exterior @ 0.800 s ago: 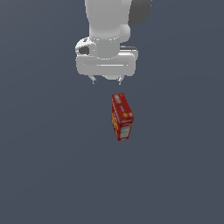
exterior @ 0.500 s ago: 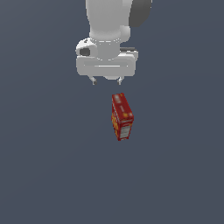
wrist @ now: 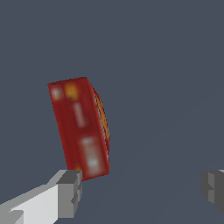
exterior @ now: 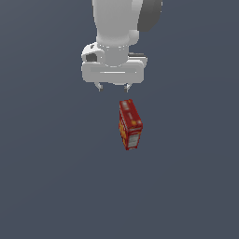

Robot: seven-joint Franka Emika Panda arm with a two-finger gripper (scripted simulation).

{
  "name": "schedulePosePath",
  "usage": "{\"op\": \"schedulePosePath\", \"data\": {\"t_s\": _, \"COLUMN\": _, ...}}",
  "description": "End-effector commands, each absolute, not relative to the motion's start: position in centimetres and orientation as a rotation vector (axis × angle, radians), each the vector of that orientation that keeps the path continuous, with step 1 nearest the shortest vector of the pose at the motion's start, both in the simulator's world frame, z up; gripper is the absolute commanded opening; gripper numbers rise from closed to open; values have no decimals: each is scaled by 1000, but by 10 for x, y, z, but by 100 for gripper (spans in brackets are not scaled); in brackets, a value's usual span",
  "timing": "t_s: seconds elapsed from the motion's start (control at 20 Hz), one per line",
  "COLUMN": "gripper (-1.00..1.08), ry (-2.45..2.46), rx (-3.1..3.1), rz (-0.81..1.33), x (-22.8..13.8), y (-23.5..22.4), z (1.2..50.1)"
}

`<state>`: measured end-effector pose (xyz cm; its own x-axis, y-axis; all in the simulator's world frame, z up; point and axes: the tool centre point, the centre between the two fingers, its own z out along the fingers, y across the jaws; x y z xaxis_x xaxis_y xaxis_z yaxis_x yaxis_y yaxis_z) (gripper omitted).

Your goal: Pick up the object and move it to a goal position.

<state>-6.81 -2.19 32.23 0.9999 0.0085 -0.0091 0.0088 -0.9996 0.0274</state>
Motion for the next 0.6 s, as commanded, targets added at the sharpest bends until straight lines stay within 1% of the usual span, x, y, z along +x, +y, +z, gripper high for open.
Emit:
{"op": "schedulePosePath", "data": {"t_s": 0.0, "gripper": 100, "ry": 36, "rx": 3115, "rz": -14, "x": -67, "y": -18, "z": 317}}
{"op": "schedulePosePath", "data": {"t_s": 0.55, "gripper": 100, "ry": 301, "rx": 3120, "rz": -4, "x": -53, "y": 29, "z": 261}}
